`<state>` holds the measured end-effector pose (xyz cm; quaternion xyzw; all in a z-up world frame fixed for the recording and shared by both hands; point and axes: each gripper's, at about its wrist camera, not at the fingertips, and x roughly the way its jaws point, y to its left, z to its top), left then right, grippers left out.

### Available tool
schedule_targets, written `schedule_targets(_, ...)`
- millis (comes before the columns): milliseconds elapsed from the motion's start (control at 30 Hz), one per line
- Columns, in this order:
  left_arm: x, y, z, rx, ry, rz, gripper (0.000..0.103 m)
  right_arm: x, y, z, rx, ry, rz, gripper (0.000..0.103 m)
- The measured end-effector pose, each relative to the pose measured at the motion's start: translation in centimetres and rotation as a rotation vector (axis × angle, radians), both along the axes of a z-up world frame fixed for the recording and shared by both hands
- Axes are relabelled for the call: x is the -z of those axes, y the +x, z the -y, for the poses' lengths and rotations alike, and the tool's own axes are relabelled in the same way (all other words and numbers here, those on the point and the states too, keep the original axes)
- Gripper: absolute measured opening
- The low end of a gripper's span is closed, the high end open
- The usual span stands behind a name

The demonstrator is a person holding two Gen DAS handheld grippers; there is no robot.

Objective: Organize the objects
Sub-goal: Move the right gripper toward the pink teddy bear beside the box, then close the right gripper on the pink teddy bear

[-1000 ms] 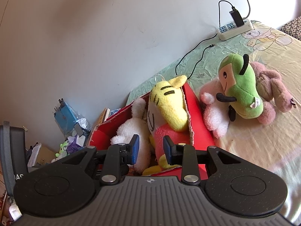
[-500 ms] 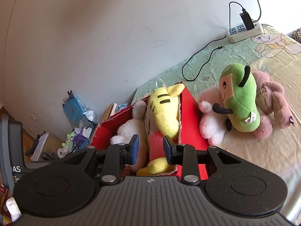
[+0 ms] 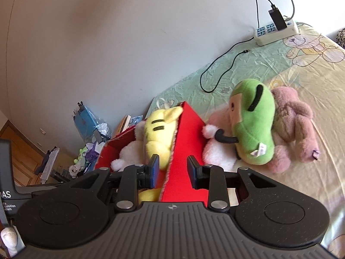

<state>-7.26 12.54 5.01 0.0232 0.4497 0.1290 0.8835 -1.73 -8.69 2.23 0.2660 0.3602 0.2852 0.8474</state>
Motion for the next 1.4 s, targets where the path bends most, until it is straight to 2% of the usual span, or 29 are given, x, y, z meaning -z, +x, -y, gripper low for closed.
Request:
schedule_targets(400,-0.3,1.5,4.2,-0.014,0.01,0.003,0.084,1.4,1.6,4.1,-0.007,0.013,-0.061,0.032)
schedule_targets(633,-0.2,2.2,7.2,0.007,0.009,0.012,0.081,1.9,1.7,6.6,-0.002,0.016,-0.078,0.032)
schedule_targets(1133,0.9,3.5,12.9,0.091,-0.045,0.031,0.078,4.1,2.7,12.1,0.047,0.015,-0.131,0.032)
schedule_targets(1400,3.1,4.4,15.7,0.209,-0.112,0.015,0.077,6.4,3.8,13.8,0.063,0.01,-0.182,0.032)
